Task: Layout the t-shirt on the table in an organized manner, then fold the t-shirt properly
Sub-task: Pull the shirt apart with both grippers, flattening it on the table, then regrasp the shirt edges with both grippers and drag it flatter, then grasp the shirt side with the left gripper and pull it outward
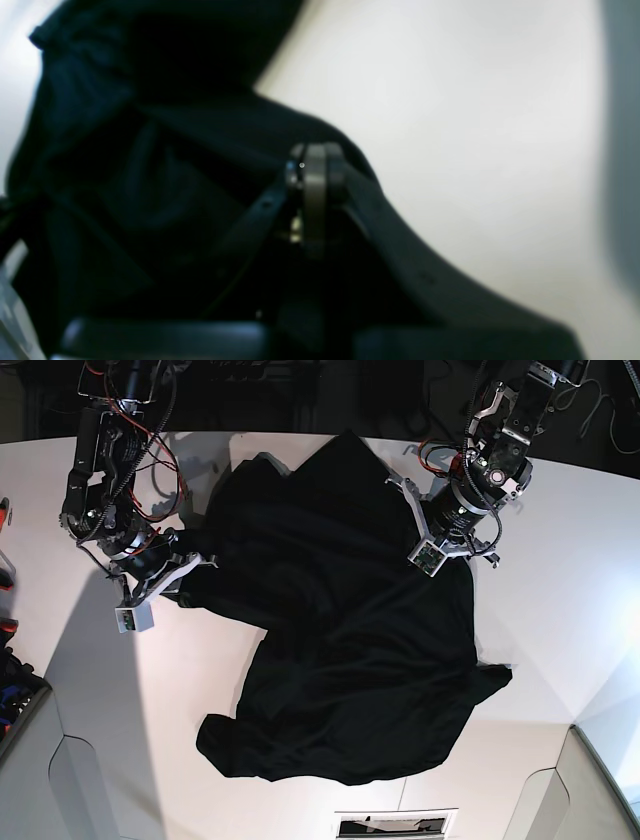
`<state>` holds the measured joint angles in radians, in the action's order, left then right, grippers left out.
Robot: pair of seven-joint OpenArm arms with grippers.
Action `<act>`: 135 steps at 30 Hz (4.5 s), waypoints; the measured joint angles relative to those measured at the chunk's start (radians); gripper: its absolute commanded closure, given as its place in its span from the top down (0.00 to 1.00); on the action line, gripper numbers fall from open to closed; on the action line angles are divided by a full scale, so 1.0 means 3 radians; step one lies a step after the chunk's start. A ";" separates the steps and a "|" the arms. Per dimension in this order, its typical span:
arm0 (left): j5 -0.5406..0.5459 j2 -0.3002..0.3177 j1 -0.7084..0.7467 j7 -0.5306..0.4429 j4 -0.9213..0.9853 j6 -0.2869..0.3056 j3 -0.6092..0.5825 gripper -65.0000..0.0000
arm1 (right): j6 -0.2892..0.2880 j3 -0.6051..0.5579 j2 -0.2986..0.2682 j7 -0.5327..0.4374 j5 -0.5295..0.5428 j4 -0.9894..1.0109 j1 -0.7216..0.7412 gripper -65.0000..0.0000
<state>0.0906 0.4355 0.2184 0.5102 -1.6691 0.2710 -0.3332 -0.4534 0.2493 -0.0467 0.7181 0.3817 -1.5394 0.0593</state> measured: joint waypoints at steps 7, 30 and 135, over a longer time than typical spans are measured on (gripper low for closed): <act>0.0039 0.0008 0.0000 0.0032 0.0000 0.0000 0.0003 0.03 | -0.0084 0.0006 -0.0010 -0.0383 -0.0023 0.0573 0.0019 0.00; 0.0131 0.0575 0.0328 -0.0128 -0.0074 0.0001 0.0008 0.03 | -0.0127 0.0200 -0.0763 -0.0453 -0.0042 0.0748 0.0032 0.00; 0.1742 0.0155 -0.0805 0.0717 0.0841 0.1069 0.0787 0.03 | -0.0238 -0.0537 -0.0586 -0.0519 -0.0322 0.2042 0.1397 0.00</act>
<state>0.6132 0.4820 -0.0231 0.7254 -1.4170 0.5919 -0.0971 -0.5247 0.0883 -0.2226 0.5625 0.2852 -0.9268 0.4786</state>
